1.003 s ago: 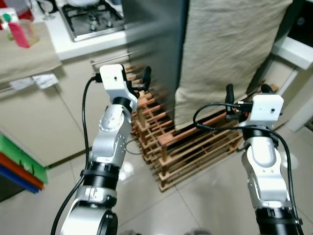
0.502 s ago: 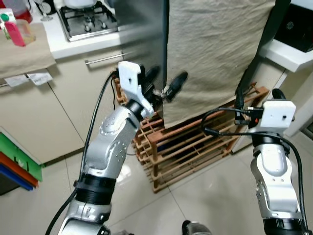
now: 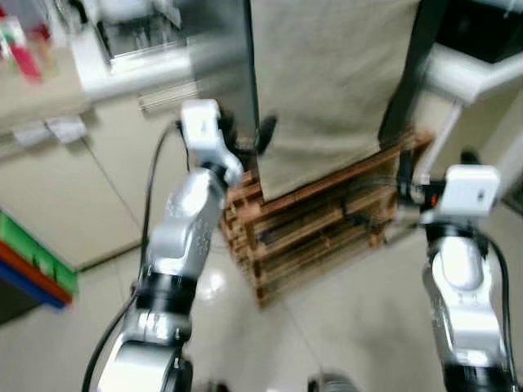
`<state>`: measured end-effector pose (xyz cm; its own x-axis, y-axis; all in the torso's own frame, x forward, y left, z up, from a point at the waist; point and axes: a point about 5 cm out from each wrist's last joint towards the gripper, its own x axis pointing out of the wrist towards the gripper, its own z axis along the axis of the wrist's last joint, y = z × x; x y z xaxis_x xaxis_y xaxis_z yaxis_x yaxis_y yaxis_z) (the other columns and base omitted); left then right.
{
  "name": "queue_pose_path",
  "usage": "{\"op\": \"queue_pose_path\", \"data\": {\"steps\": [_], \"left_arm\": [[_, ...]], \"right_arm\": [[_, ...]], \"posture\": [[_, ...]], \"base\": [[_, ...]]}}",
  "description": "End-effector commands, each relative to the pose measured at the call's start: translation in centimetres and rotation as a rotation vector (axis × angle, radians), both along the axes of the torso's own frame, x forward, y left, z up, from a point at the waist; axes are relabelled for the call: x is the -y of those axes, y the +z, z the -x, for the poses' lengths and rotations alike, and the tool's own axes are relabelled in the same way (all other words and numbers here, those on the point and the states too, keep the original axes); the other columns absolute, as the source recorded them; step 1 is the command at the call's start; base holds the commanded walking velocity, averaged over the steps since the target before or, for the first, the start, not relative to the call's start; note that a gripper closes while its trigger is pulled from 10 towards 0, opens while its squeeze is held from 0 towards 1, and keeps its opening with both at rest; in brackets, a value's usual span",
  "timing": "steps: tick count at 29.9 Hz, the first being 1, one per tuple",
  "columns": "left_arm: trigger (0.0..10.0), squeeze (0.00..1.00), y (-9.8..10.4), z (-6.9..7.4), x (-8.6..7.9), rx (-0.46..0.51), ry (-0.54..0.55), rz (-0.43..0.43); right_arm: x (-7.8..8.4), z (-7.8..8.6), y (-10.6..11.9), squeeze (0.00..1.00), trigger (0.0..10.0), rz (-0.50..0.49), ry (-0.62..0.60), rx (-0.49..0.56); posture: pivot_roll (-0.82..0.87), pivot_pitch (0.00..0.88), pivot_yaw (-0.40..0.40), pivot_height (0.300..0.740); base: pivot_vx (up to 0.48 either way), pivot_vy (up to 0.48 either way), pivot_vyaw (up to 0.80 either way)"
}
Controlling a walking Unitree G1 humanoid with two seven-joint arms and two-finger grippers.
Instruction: Restocking fridge
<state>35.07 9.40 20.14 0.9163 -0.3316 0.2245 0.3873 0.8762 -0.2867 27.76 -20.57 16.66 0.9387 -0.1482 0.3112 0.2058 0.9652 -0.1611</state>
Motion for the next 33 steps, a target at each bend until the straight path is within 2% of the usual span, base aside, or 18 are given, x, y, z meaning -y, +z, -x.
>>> {"op": "queue_pose_path", "data": {"steps": [1, 9, 12, 13, 14, 15, 16, 17, 18, 19, 21, 22, 25, 26, 28, 30, 32, 33], "left_arm": [[10.0, 0.00, 0.3, -0.2, -0.3, 0.002, 0.027, 0.005], [10.0, 0.00, 0.2, -0.4, 1.0, 0.057, -0.040, -0.027], [10.0, 0.00, 0.5, -0.3, 0.2, 0.074, -0.013, -0.021], [10.0, 0.00, 0.9, 0.0, -0.4, 0.095, 0.022, -0.005], [10.0, 0.00, 2.2, 1.0, -1.0, 0.174, 0.061, -0.014], [10.0, 0.00, 3.4, 2.3, -1.6, 0.241, 0.110, -0.031], [10.0, 0.00, 3.4, 2.3, -1.6, 0.241, 0.110, -0.031], [10.0, 0.00, 4.0, 5.2, -2.6, 0.331, 0.162, -0.118], [10.0, 0.00, 3.8, 5.8, -2.8, 0.344, 0.163, -0.146], [10.0, 0.00, 3.8, 5.8, -2.8, 0.344, 0.163, -0.146], [10.0, 0.00, 3.1, 6.4, -2.9, 0.351, 0.151, -0.199], [10.0, 0.00, 1.4, 7.3, -3.6, 0.331, 0.171, -0.266], [10.0, 0.00, 1.1, 7.6, -3.5, 0.326, 0.181, -0.250], [10.0, 0.00, 2.0, 7.2, -2.8, 0.345, 0.170, -0.208], [10.0, 0.00, 2.2, 7.0, -2.5, 0.348, 0.164, -0.200], [10.0, 0.00, 3.7, 6.2, -1.5, 0.381, 0.124, -0.167], [10.0, 0.00, 3.9, 6.1, -1.3, 0.393, 0.111, -0.166], [10.0, 0.00, 4.4, 5.9, -0.8, 0.407, 0.093, -0.149]], "right_arm": [[-0.3, 0.0, 0.0, 0.00, 10.0, 0.000, 0.016, 0.000], [-0.4, 0.0, 0.0, 0.00, 10.0, 0.002, 0.019, -0.001], [-0.6, 0.3, 0.9, 0.00, 10.0, 0.032, 0.018, 0.035], [-0.7, 0.7, 2.1, 0.00, 10.0, 0.072, 0.003, 0.093], [-1.2, 1.4, 4.4, 0.00, 10.0, 0.137, 0.007, 0.196], [-1.6, 2.4, 6.2, 0.00, 10.0, 0.159, 0.001, 0.272], [-1.6, 2.4, 6.2, 0.00, 10.0, 0.159, 0.001, 0.272], [-2.0, 4.8, 6.1, 0.00, 10.0, 0.144, 0.010, 0.279], [-2.0, 5.4, 5.6, 0.00, 10.0, 0.131, 0.013, 0.259], [-2.0, 5.4, 5.6, 0.00, 10.0, 0.131, 0.013, 0.259], [-1.7, 6.1, 4.3, 0.00, 10.0, 0.117, 0.013, 0.219], [-1.7, 7.2, 3.0, 0.00, 10.0, 0.125, 0.032, 0.192], [-1.8, 7.2, 3.0, 0.00, 10.0, 0.109, 0.030, 0.195], [-2.0, 6.3, 3.5, 0.00, 10.0, 0.114, 0.018, 0.212], [-2.0, 5.9, 3.7, 0.00, 10.0, 0.118, 0.015, 0.215], [-1.4, 4.5, 4.6, 0.00, 10.0, 0.112, -0.023, 0.244], [-1.3, 4.2, 4.7, 0.00, 10.0, 0.116, -0.025, 0.253], [-0.9, 3.4, 5.0, 0.00, 10.0, 0.096, -0.044, 0.264]], "posture": [[-0.21, 0.076, 0.065, 0.740], [-0.22, 0.069, 0.069, 0.740], [-0.22, 0.067, 0.075, 0.740], [-0.23, 0.067, 0.081, 0.740], [-0.23, 0.066, 0.081, 0.740], [-0.23, 0.062, 0.078, 0.740], [-0.23, 0.062, 0.078, 0.740], [-0.22, 0.063, 0.059, 0.740], [-0.21, 0.065, 0.051, 0.740], [-0.21, 0.065, 0.051, 0.740], [-0.20, 0.060, 0.040, 0.740], [-0.19, 0.066, 0.033, 0.740], [-0.18, 0.064, 0.031, 0.740], [-0.19, 0.056, 0.035, 0.740], [-0.19, 0.056, 0.035, 0.740], [-0.18, 0.048, 0.046, 0.740], [-0.18, 0.048, 0.046, 0.740], [-0.19, 0.048, 0.052, 0.740]], "base": [[0.000, 0.000, 0.00], [0.000, 0.000, 0.00], [0.000, 0.000, 0.00], [0.000, 0.000, 0.00], [0.000, 0.000, 0.00], [0.000, 0.000, 0.00], [0.000, 0.000, 0.00], [0.000, 0.000, 0.00], [0.000, 0.000, 0.00], [0.000, 0.000, 0.00], [0.000, 0.000, 0.00], [0.000, 0.000, 0.00], [0.000, 0.000, 0.00], [0.000, 0.000, 0.00], [0.000, 0.000, 0.00], [0.480, 0.000, 0.00], [0.480, 0.000, 0.00], [0.480, 0.000, 0.00]]}}
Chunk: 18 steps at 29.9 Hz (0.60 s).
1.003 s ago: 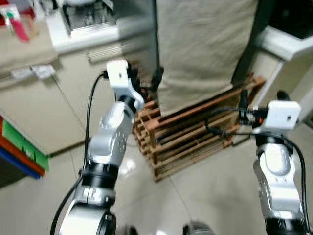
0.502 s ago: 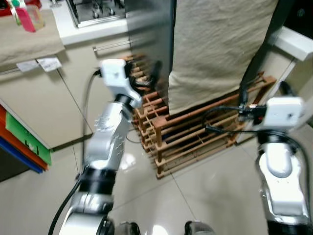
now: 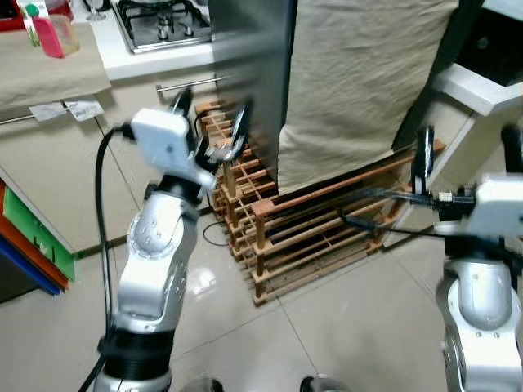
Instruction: Restocking fridge
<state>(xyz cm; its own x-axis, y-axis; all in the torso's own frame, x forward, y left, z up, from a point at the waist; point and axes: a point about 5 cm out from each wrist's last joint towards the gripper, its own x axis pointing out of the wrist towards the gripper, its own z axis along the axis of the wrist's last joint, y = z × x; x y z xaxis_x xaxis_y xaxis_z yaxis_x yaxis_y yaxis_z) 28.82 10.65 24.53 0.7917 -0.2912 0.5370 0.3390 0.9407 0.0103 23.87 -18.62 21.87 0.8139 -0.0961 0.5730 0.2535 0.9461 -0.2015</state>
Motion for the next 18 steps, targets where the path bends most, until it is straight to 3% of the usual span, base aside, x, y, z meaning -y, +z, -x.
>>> {"op": "queue_pose_path", "data": {"steps": [1, 14, 18], "left_arm": [[10.0, 0.00, 0.0, -0.3, 0.5, -0.011, -0.023, 0.001], [10.0, 0.00, 0.2, -1.2, 0.8, -0.037, -0.031, 0.037], [10.0, 0.00, 0.1, -2.3, 0.9, -0.104, -0.097, 0.059]], "right_arm": [[1.1, -0.5, -0.2, 0.00, 10.0, -0.020, -0.046, -0.015], [0.9, -1.9, 0.3, 0.00, 10.0, -0.024, -0.030, 0.003], [0.8, -2.0, 0.1, 0.00, 10.0, -0.025, -0.030, -0.002]], "posture": [[-0.19, 0.048, 0.052, 0.740], [-0.19, 0.060, 0.047, 0.740], [-0.19, 0.068, 0.047, 0.740]], "base": [[0.480, 0.000, 0.00], [0.479, 0.000, 0.00], [0.000, 0.000, 0.00]]}}
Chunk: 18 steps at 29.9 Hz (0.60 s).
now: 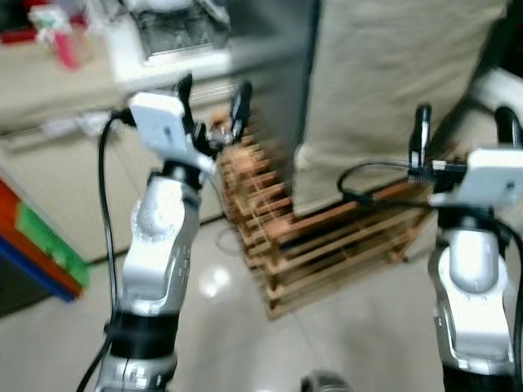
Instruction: Restocking fridge
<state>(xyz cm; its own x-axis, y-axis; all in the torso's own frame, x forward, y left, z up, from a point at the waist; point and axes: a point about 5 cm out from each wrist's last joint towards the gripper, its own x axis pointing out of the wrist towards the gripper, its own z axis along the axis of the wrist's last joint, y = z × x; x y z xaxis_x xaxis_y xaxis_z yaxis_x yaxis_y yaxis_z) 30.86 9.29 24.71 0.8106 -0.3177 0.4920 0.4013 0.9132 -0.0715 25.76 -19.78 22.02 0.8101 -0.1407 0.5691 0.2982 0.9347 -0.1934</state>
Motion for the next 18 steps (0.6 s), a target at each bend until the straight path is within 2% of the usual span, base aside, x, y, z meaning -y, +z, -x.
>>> {"op": "queue_pose_path", "data": {"steps": [1, 6, 13, 15, 17, 18], "left_arm": [[10.0, 0.00, -0.1, -0.4, -0.5, -0.037, -0.050, 0.008], [10.0, 0.00, -0.5, -1.1, 0.1, -0.120, -0.243, 0.014], [10.0, 0.00, -1.3, -0.2, 3.0, -0.173, -0.489, -0.049], [10.0, 0.00, -1.5, -0.2, 3.4, -0.174, -0.515, -0.071], [10.0, 0.00, -2.0, -0.8, 3.8, -0.196, -0.543, -0.066], [10.0, 0.00, -2.4, -1.7, 3.9, -0.203, -0.509, -0.077]], "right_arm": [[-0.4, -0.1, 0.0, 0.00, 10.0, -0.016, 0.018, 0.002], [-0.1, -0.1, -0.7, 0.00, 10.0, -0.027, -0.009, -0.033], [0.9, -0.1, -2.4, 0.00, 10.0, -0.098, -0.052, -0.120], [0.9, -0.2, -2.6, 0.00, 10.0, -0.101, -0.052, -0.128], [0.8, -0.3, -2.9, 0.00, 10.0, -0.117, -0.042, -0.143], [0.8, -0.3, -3.0, 0.00, 10.0, -0.121, -0.040, -0.147]], "posture": [[-0.19, 0.068, 0.047, 0.740], [-0.19, 0.090, 0.051, 0.740], [-0.20, 0.126, 0.067, 0.740], [-0.20, 0.126, 0.068, 0.740], [-0.20, 0.125, 0.070, 0.740], [-0.20, 0.127, 0.071, 0.740]], "base": [[0.000, 0.000, 0.00], [0.000, 0.000, 0.00], [0.000, 0.000, 0.00], [0.000, 0.000, 0.00], [0.000, 0.000, 0.00], [0.000, 0.000, 0.00]]}}
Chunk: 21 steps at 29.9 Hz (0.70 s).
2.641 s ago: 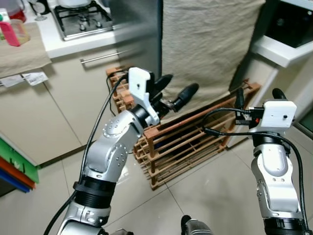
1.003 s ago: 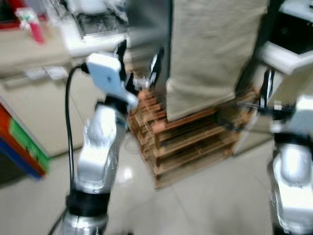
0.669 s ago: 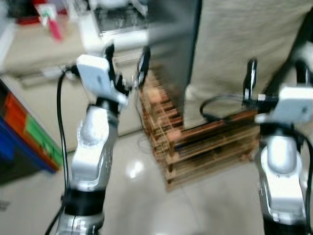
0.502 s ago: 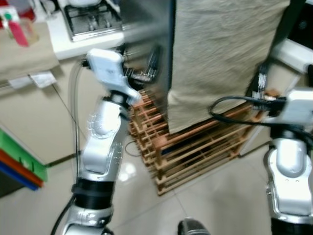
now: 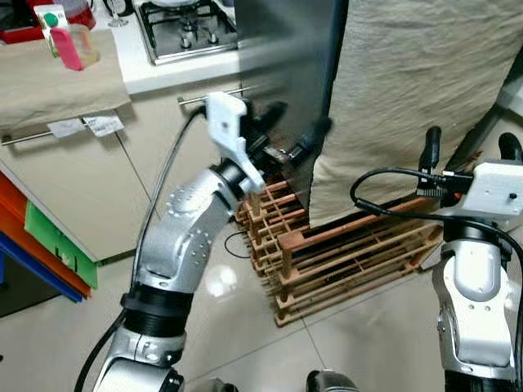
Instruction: Restocking fridge
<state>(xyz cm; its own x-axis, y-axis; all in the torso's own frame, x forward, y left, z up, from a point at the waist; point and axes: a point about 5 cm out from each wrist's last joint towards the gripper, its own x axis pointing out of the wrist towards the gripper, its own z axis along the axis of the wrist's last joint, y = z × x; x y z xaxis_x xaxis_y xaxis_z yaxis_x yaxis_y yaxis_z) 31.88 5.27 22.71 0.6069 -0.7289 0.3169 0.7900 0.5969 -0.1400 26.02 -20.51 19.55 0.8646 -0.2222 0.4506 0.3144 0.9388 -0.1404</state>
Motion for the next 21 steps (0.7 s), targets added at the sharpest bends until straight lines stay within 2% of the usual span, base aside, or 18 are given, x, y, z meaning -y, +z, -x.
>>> {"op": "queue_pose_path", "data": {"steps": [1, 4, 9, 15, 21], "left_arm": [[10.0, 0.00, -0.4, -0.7, -0.1, -0.005, 0.018, -0.017], [10.0, 0.00, -0.9, -2.3, -0.1, -0.014, 0.093, -0.022], [10.0, 0.00, -0.7, -3.2, 0.0, -0.024, 0.146, 0.001], [10.0, 0.00, 0.1, -3.2, 0.5, 0.005, 0.067, 0.061], [10.0, 0.00, 0.2, -2.3, 1.3, 0.029, -0.028, 0.056]], "right_arm": [[0.1, -0.1, -0.5, 0.00, 10.0, -0.025, -0.001, -0.026], [0.5, 0.2, -0.8, 0.00, 10.0, -0.025, -0.011, -0.036], [0.8, 0.6, -0.8, 0.00, 10.0, -0.020, -0.026, -0.043], [1.0, 1.0, -0.9, 0.00, 10.0, -0.011, -0.033, -0.049], [1.5, 1.2, -1.4, 0.00, 10.0, -0.011, -0.050, -0.065]], "posture": [[-0.20, 0.127, 0.071, 0.740], [-0.21, 0.133, 0.076, 0.740], [-0.23, 0.157, 0.078, 0.740], [-0.24, 0.166, 0.086, 0.740], [-0.24, 0.163, 0.093, 0.740]], "base": [[0.000, 0.000, 0.00], [0.000, 0.000, 0.00], [0.000, 0.000, 0.00], [0.000, 0.000, 0.00], [0.000, 0.000, 0.00]]}}
